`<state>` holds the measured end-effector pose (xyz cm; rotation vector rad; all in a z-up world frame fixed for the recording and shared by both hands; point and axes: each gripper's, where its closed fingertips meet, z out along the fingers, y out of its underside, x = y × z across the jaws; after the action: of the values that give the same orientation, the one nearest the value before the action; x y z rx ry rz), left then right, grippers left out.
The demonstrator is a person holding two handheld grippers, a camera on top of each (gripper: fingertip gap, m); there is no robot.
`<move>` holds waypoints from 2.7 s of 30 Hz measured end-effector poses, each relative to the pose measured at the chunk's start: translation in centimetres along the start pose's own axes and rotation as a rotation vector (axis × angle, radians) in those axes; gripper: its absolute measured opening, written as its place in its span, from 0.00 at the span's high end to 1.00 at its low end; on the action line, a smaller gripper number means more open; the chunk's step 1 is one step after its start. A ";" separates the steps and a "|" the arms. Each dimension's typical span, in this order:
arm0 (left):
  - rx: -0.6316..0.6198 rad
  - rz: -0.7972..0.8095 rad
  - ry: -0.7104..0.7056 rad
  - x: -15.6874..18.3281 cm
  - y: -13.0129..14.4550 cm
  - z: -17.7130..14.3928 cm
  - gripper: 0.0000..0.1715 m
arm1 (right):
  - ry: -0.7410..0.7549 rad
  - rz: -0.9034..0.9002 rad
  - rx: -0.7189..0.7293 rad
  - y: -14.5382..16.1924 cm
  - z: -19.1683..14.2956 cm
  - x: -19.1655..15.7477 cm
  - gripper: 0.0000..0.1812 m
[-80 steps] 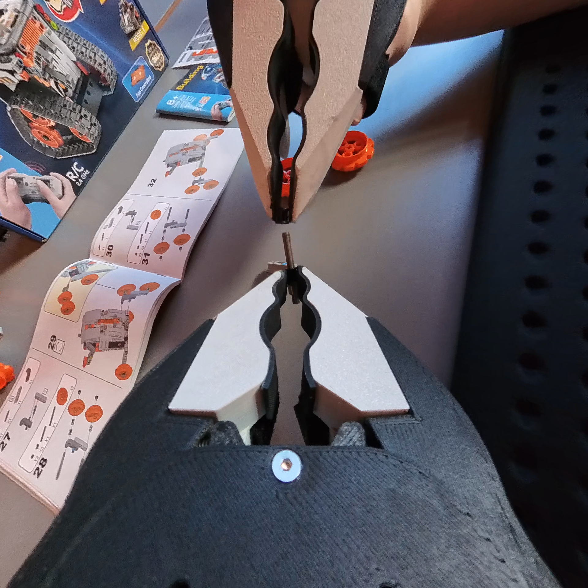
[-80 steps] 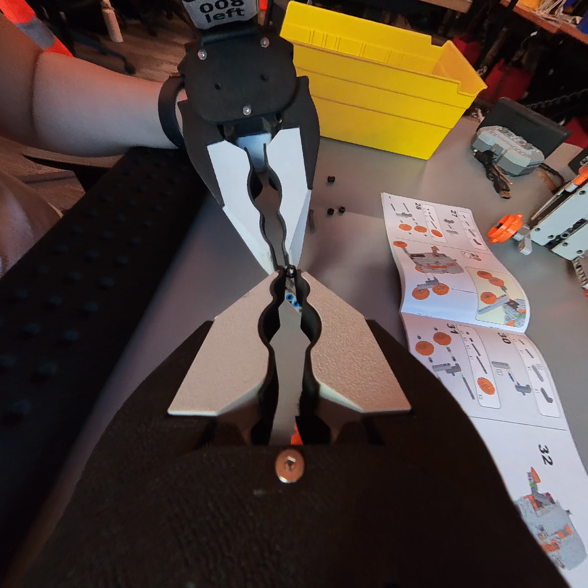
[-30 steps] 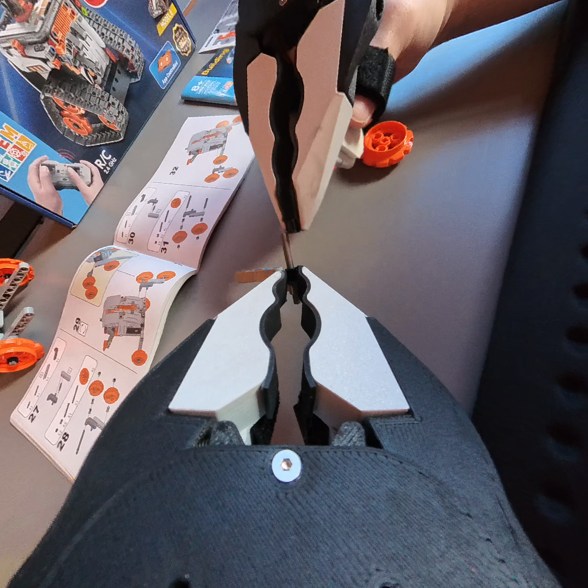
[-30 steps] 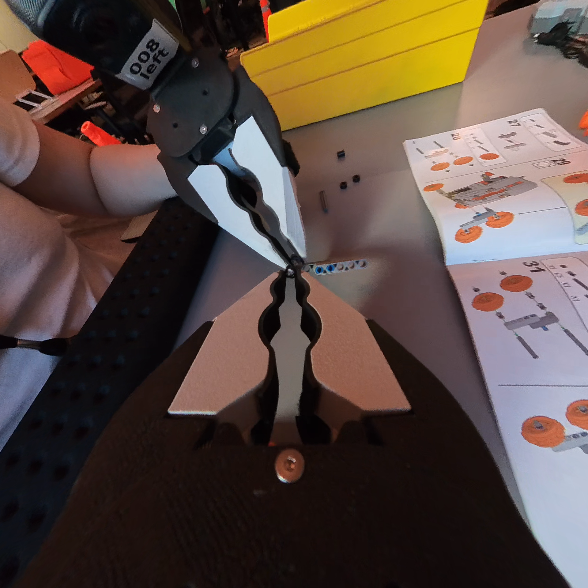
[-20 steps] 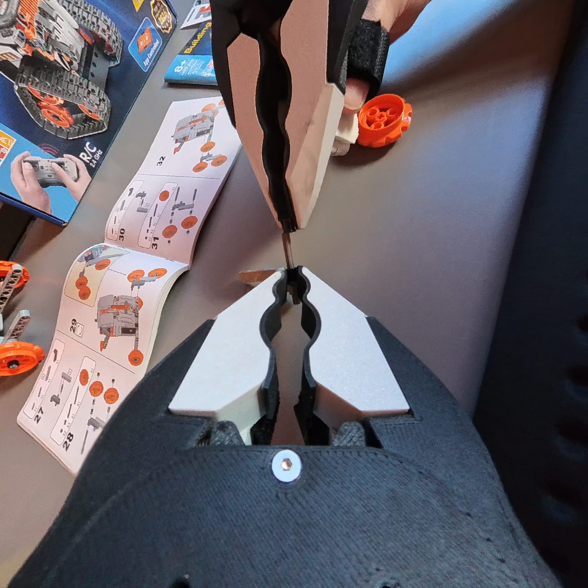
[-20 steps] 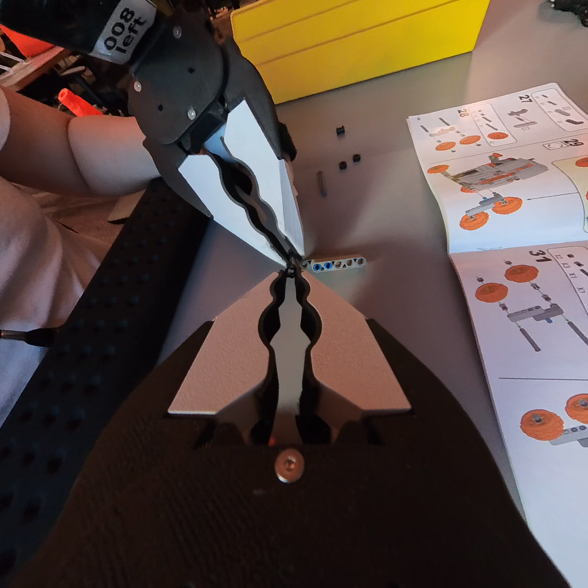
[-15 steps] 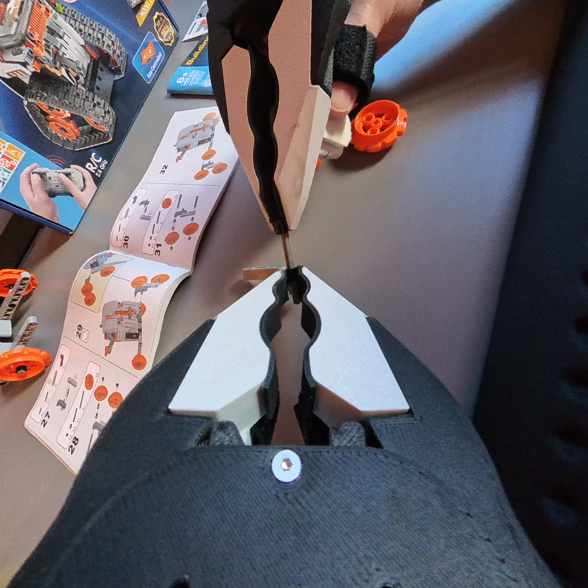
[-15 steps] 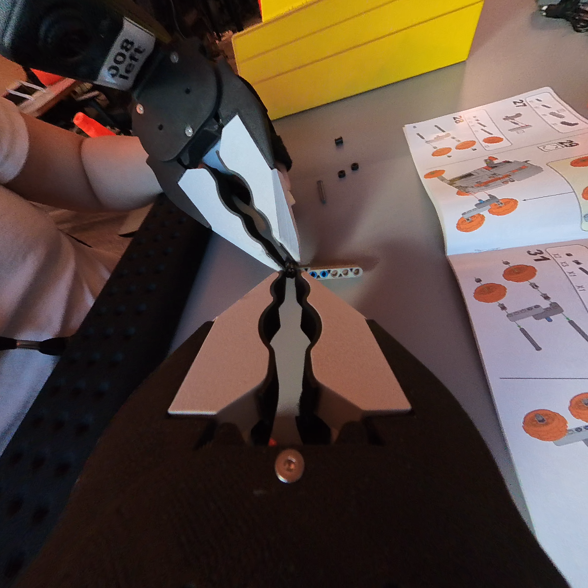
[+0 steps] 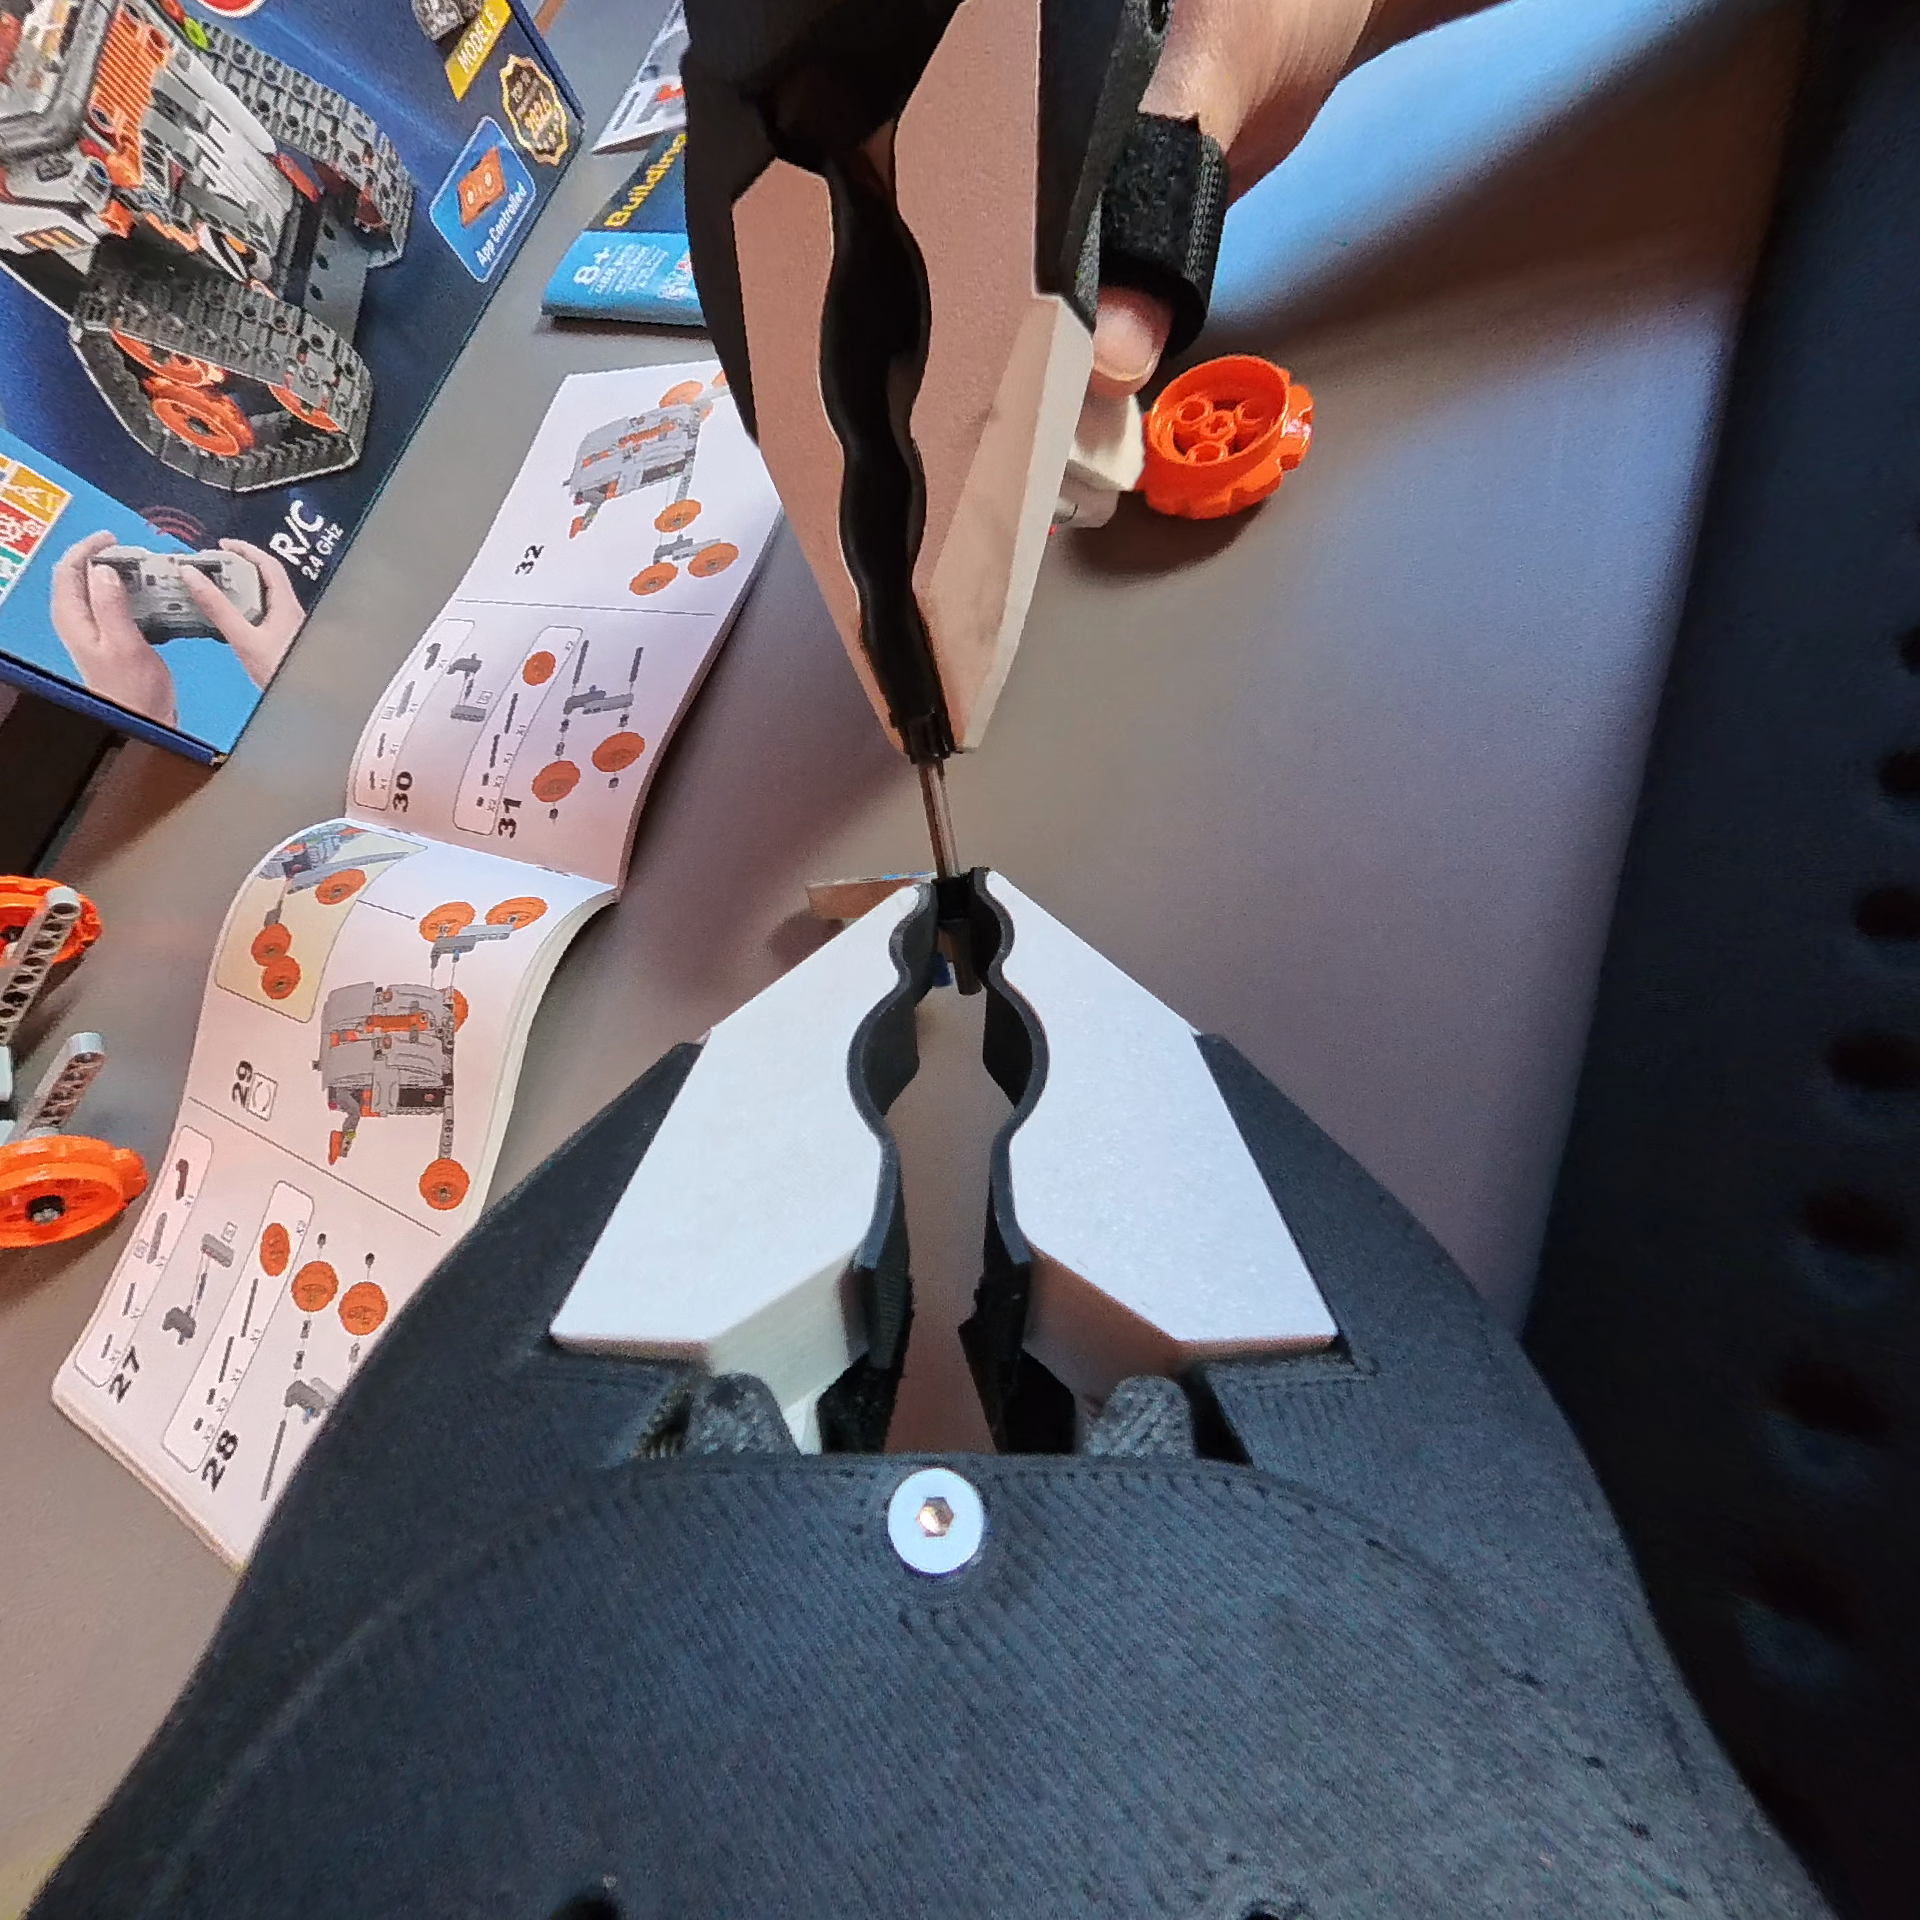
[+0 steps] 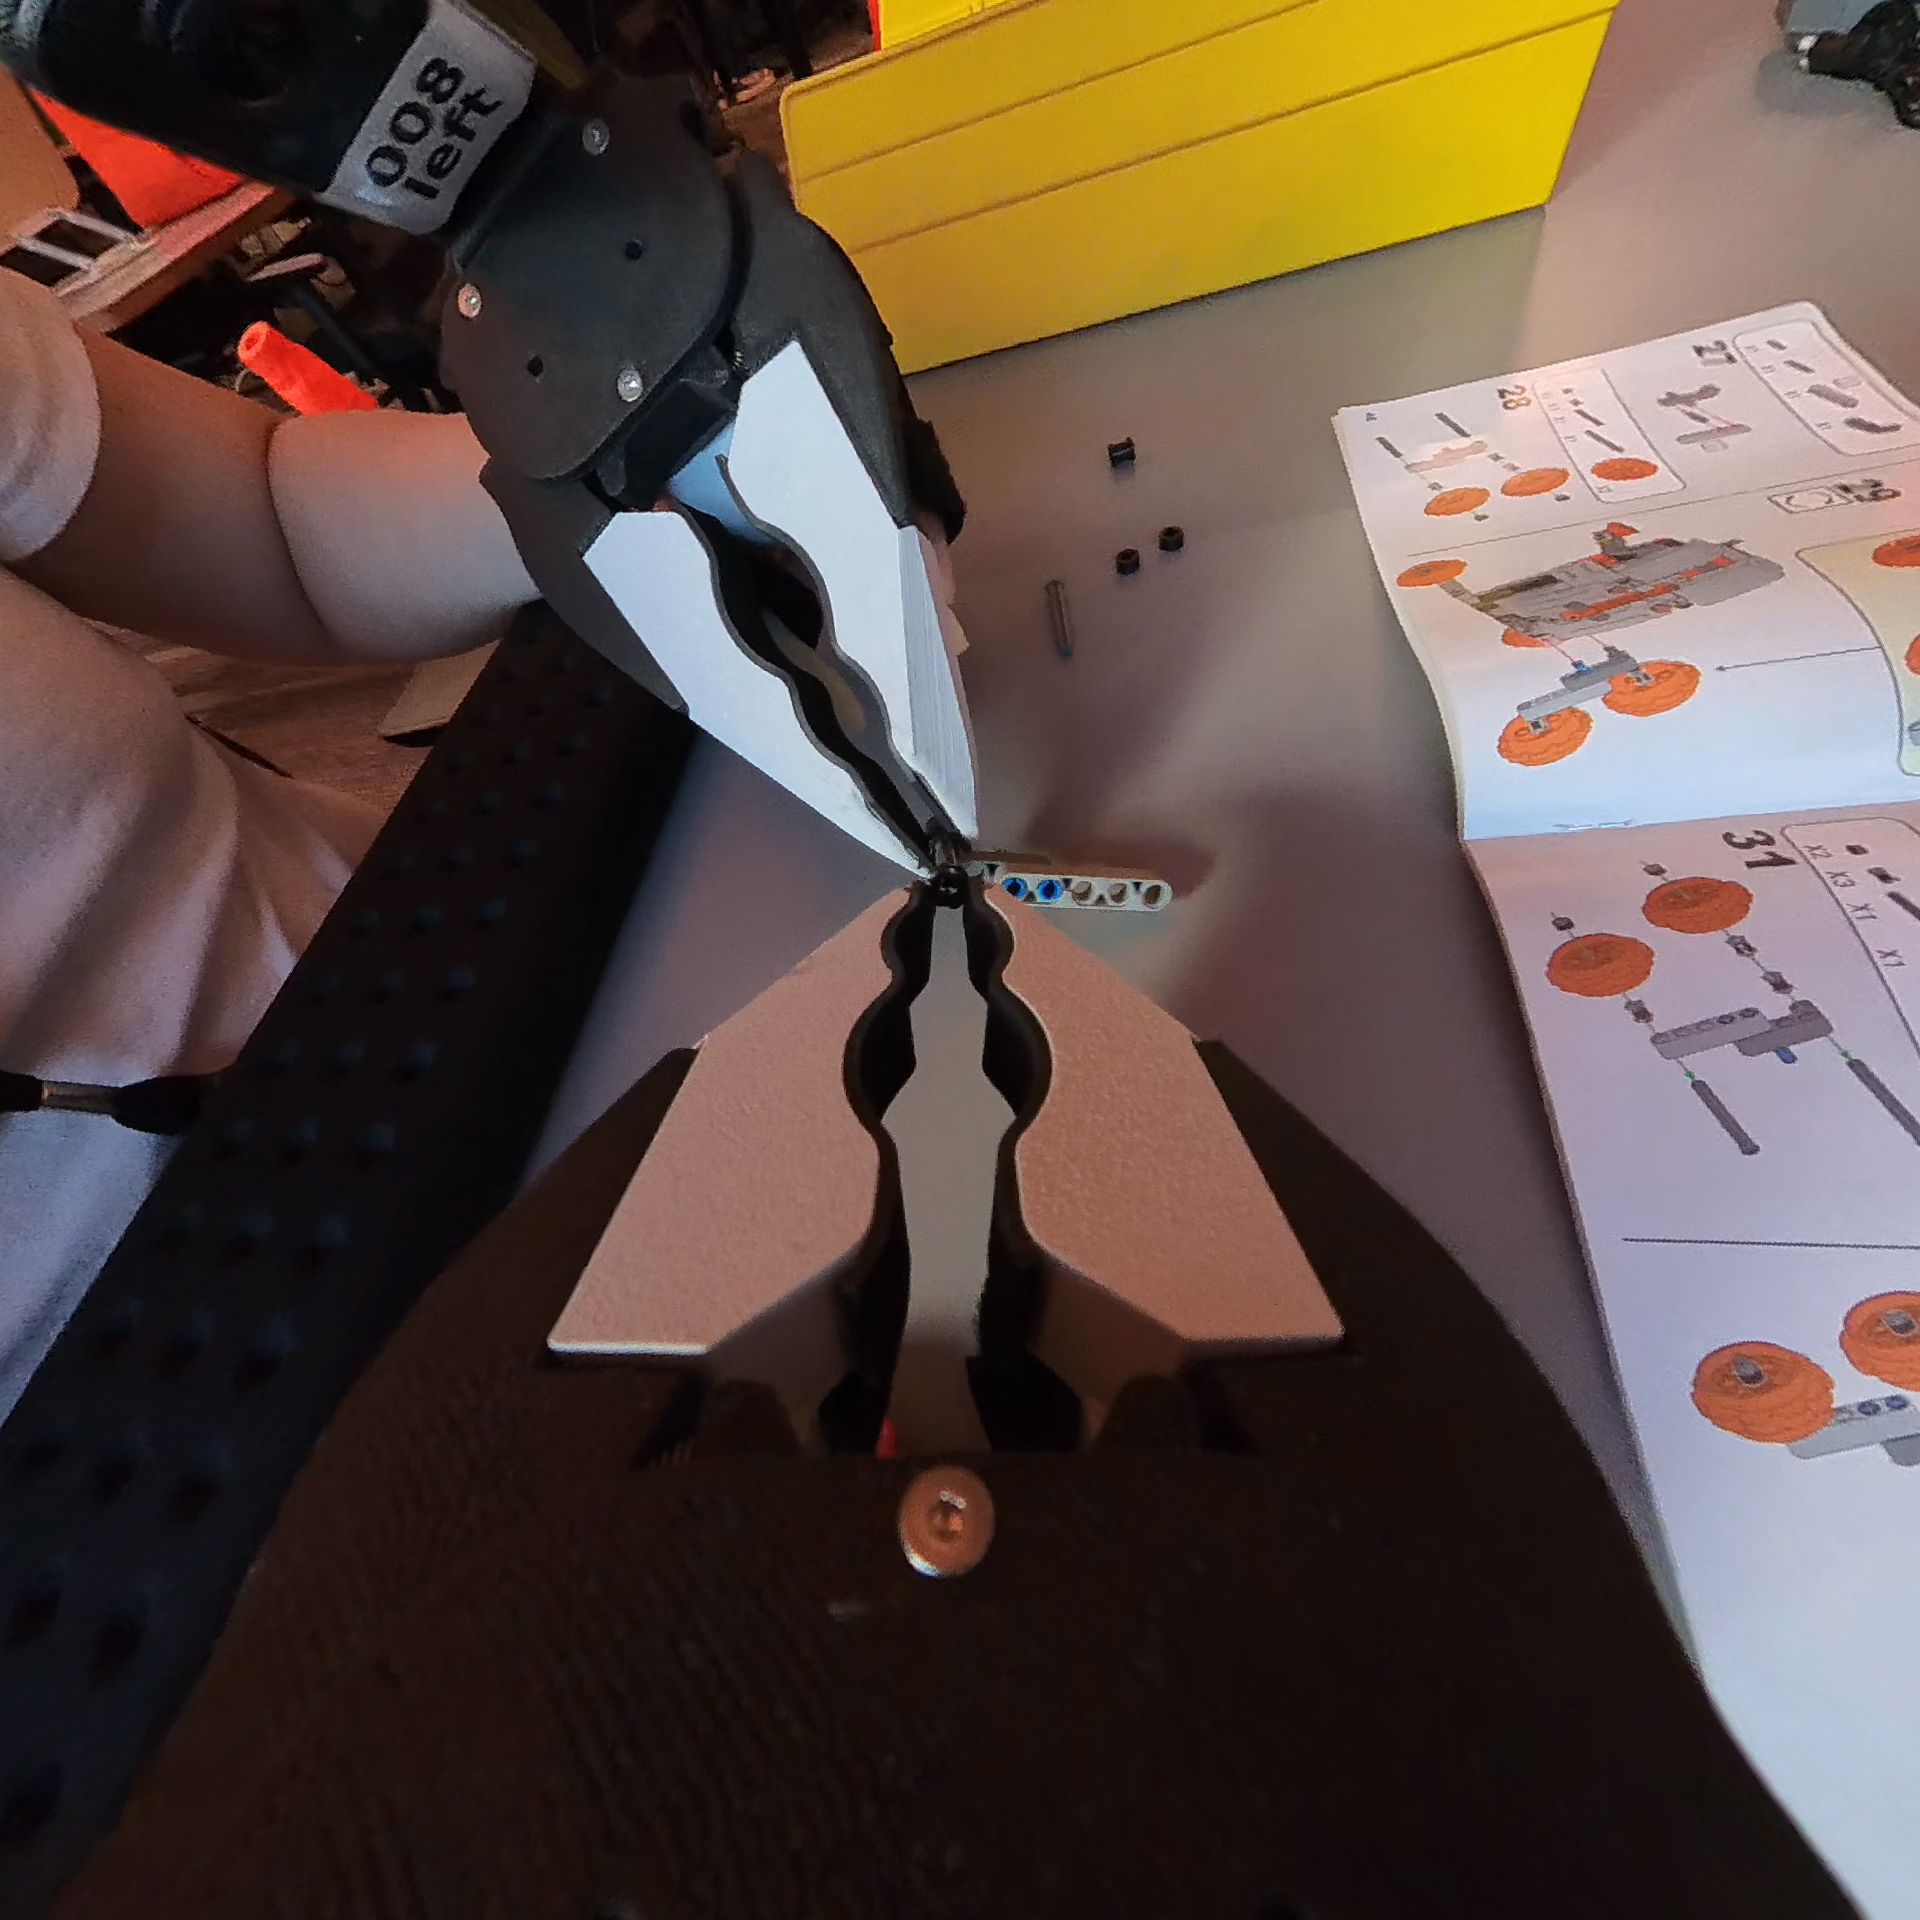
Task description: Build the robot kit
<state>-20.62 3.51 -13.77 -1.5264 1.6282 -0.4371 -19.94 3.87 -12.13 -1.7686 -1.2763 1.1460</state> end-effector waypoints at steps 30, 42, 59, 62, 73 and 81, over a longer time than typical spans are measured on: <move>-0.062 0.105 -0.152 -1.4 0.2 -0.1 0.99 | 0.010 0.283 0.050 -0.7 0.2 1.2 0.97; -0.075 0.105 -0.180 -1.7 0.2 0.0 0.99 | -0.002 0.369 0.083 -0.9 0.2 1.4 0.97; -0.064 0.083 -0.169 -1.7 0.2 0.0 0.99 | -0.047 0.440 0.116 -0.9 0.1 1.5 0.97; -0.065 0.074 -0.175 -1.9 0.3 0.0 0.99 | -0.052 0.450 0.118 -0.9 0.1 1.5 0.97; -0.078 0.056 -0.190 -2.3 0.5 -0.1 0.99 | 0.012 0.451 0.135 -1.1 0.4 1.9 0.98; -0.079 0.057 -0.221 -2.8 0.5 -0.4 0.99 | 0.027 0.480 0.177 -1.6 0.5 2.1 0.97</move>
<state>-21.53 6.11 -12.96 -1.5237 1.5261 -0.1674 -20.72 6.40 -11.50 -2.0019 -0.7202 1.4375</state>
